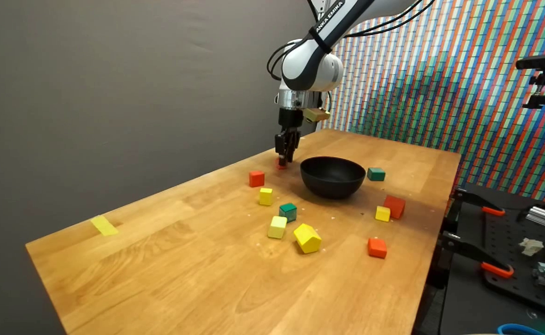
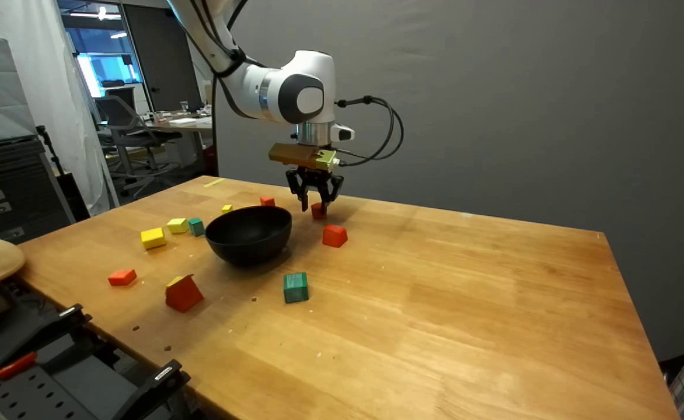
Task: Put all the blocks in the bowl
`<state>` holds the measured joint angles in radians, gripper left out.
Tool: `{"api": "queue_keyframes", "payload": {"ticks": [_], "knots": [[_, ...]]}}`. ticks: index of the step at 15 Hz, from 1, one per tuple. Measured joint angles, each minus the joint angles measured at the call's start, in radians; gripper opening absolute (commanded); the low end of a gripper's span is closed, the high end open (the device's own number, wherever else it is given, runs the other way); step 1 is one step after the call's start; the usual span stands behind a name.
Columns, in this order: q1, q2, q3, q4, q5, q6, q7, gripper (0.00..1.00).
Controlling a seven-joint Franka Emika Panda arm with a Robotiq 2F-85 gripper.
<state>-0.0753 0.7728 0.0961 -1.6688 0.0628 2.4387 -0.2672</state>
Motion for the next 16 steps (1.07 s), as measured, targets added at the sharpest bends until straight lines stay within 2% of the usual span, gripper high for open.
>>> {"api": "queue_keyframes", "payload": {"ticks": [2,6,7,8,9,10,13,14,15,16], "knots": [[0.000,0.000,-0.003,0.000,-0.006,0.019,0.000,0.22],[0.003,-0.001,-0.002,0.000,-0.017,0.054,0.000,0.30],[0.003,-0.003,0.000,0.000,-0.017,0.064,0.000,0.36],[0.003,-0.007,0.001,-0.001,-0.017,0.069,0.000,0.36],[0.003,-0.014,0.002,-0.001,-0.017,0.073,0.000,0.16],[0.003,-0.021,0.001,-0.001,-0.017,0.076,0.000,0.15],[0.003,-0.043,0.000,-0.004,-0.018,0.079,-0.001,0.04],[0.003,-0.050,0.000,-0.007,-0.018,0.079,-0.001,0.12],[0.003,-0.059,0.000,-0.014,-0.018,0.080,-0.002,0.29],[0.003,-0.069,0.000,-0.021,-0.018,0.081,-0.003,0.30]]}}
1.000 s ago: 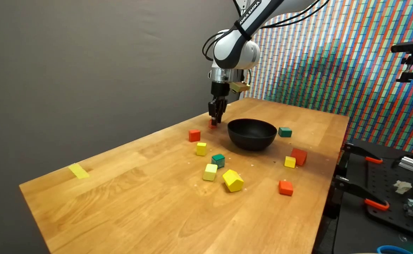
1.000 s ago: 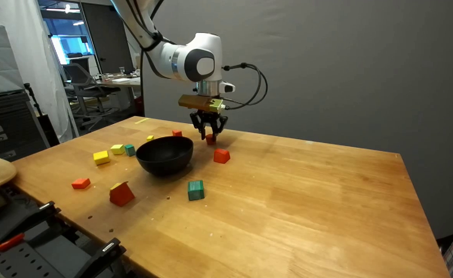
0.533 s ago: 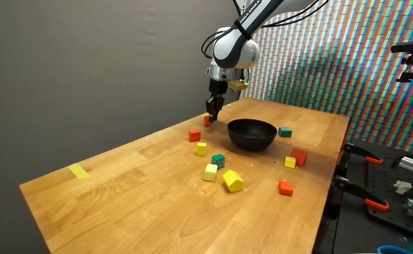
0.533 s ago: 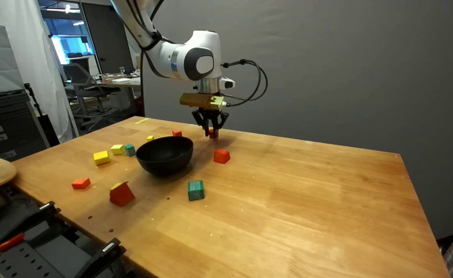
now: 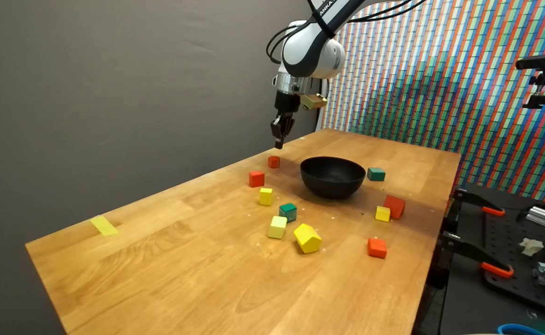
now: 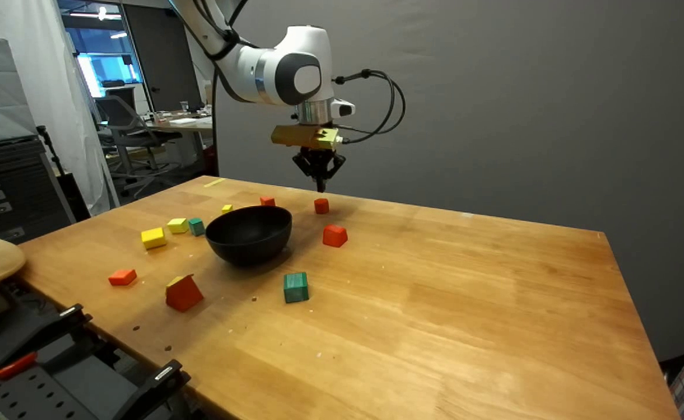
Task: Put all the blocks in the bowl
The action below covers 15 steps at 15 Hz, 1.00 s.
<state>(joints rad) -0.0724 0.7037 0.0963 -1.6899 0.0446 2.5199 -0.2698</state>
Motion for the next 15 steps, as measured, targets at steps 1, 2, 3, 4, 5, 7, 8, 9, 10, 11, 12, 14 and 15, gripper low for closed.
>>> {"api": "queue_keyframes", "payload": {"ticks": [1,2,3,4,5,7,8,9,10,11,12,14,15], "knots": [[0.000,-0.010,-0.001,-0.007,0.000,0.001,0.000,0.36],[-0.001,-0.018,-0.002,-0.012,0.000,0.002,0.000,0.44],[-0.001,-0.024,-0.003,-0.015,0.000,0.002,0.000,0.51],[-0.001,-0.026,-0.004,-0.017,0.000,0.002,0.000,0.60],[-0.001,-0.025,-0.004,-0.017,0.000,0.002,0.000,0.67],[-0.001,-0.020,-0.004,-0.016,0.000,0.002,0.000,0.82],[-0.001,-0.015,-0.004,-0.014,-0.001,0.002,0.000,0.89],[0.000,-0.008,-0.004,-0.008,-0.002,0.002,0.000,0.98],[0.002,0.002,-0.004,0.000,-0.003,0.002,0.000,1.00],[0.003,0.014,-0.004,0.010,-0.004,0.002,0.000,1.00],[0.005,0.027,-0.004,0.022,-0.004,0.002,0.000,1.00],[0.008,0.055,-0.004,0.048,-0.005,0.002,0.000,1.00],[0.010,0.070,-0.004,0.062,-0.006,0.002,0.000,0.89]]}}
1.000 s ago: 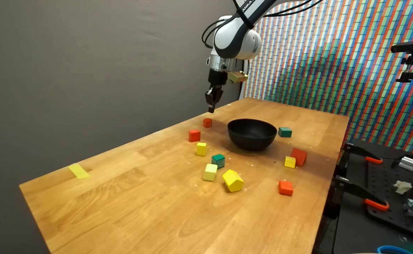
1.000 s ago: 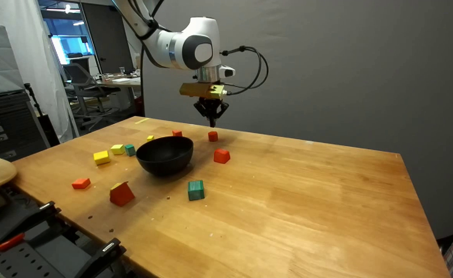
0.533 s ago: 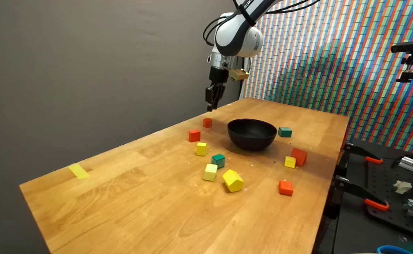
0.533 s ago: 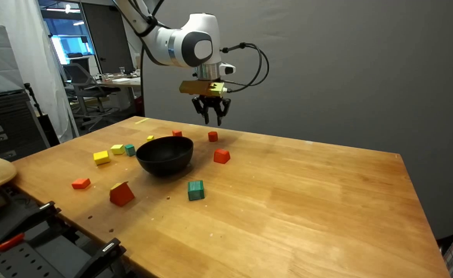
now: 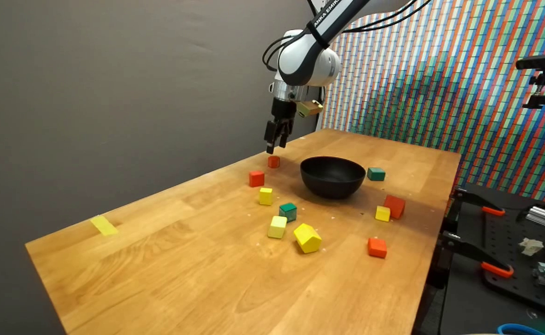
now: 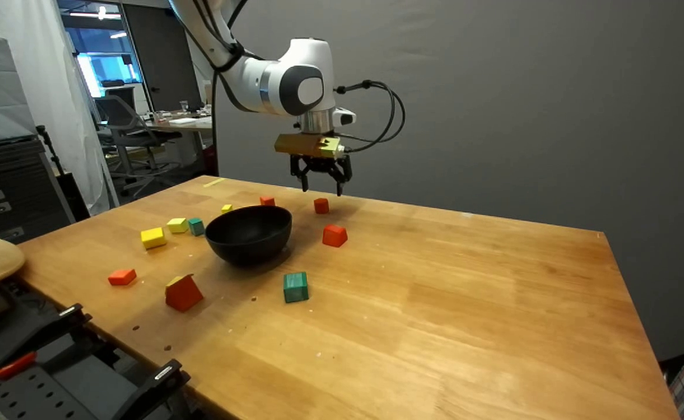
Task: Put all the blocks in the bowl
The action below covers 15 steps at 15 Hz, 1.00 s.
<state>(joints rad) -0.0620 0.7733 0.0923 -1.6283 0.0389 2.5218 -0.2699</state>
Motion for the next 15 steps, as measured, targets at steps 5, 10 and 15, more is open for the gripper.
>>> {"api": "queue_keyframes", "payload": {"ticks": [5,10,15], "knots": [[0.005,0.058,0.000,0.056,-0.011,-0.002,0.001,0.45],[0.005,0.081,-0.018,0.078,-0.013,-0.004,0.023,0.44],[-0.002,0.067,-0.024,0.072,-0.013,-0.001,0.054,0.34]]}}
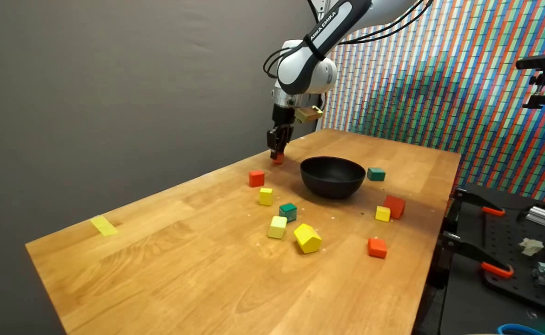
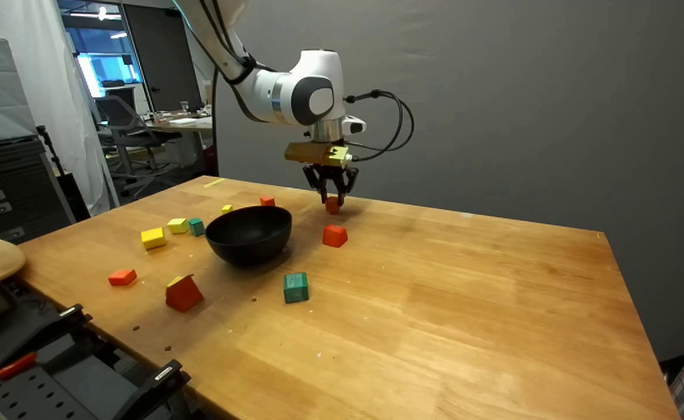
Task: Put all the blocks in the bowl
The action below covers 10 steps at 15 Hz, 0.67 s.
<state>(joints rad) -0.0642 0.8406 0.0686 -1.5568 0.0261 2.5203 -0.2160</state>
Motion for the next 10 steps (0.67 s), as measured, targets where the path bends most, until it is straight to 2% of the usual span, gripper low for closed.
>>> {"api": "queue_keyframes", "payload": {"ticks": [1,7,10], "knots": [[-0.001,-0.021,0.002,-0.013,-0.001,0.002,-0.005,0.19],[0.002,-0.293,0.006,-0.269,-0.025,0.130,-0.043,0.19],[-0.002,-0.417,0.011,-0.430,-0.007,0.138,-0.042,0.19]]}}
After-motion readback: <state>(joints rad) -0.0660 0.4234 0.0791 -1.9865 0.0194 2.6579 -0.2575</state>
